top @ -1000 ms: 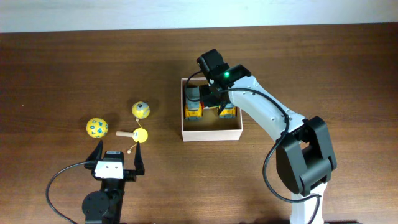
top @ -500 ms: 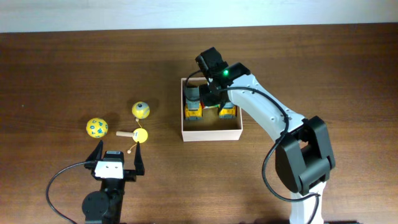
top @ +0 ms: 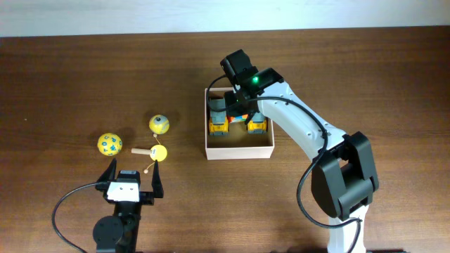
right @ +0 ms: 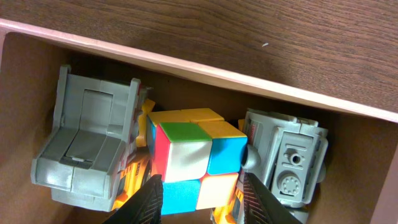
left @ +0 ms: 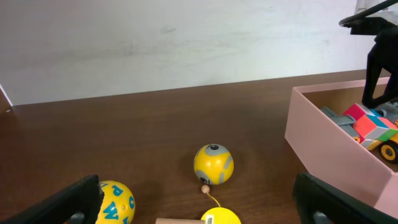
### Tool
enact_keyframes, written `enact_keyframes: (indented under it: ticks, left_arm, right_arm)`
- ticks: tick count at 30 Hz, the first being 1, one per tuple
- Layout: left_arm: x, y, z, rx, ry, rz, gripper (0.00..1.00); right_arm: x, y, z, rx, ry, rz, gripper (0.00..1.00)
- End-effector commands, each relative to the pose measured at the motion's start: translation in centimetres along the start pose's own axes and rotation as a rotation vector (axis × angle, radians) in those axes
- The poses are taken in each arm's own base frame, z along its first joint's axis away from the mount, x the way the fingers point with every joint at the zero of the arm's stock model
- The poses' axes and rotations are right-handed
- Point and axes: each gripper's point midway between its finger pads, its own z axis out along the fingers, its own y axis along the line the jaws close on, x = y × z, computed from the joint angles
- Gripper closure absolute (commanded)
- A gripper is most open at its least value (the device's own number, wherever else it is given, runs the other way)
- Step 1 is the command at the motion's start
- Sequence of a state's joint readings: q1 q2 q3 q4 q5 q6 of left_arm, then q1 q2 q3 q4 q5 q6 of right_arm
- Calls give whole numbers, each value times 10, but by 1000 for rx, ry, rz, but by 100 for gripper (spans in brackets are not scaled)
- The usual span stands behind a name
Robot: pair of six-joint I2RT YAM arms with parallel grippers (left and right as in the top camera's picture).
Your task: Pack container
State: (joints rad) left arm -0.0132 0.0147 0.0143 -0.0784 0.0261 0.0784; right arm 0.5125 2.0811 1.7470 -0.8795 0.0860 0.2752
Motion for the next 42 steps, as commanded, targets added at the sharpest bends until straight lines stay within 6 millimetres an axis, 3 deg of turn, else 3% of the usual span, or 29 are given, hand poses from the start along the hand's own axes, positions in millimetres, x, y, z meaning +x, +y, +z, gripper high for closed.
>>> enact_keyframes:
  ticks: [1,7,11,20,29,42]
  left_arm:
    - [1,0,0,0,-2,5,1]
    - [1,0,0,0,-2,5,1]
    - [1,0,0,0,-2,5,1]
    - [1,0,0,0,-2,5,1]
    - [1,0,0,0,-2,5,1]
    - [1,0,0,0,-2,5,1]
  right_arm:
    - [-2,7,5,-4,0,-21,63]
    - [13,10,33,-9,70,-26,64]
    - [16,10,39,-8,83,-27,64]
    - [8,11,37,-13,57,-27,63]
    - [-20,3,9,44,-6,-45,63]
    - [-16,-25,10,82,34,-5,63]
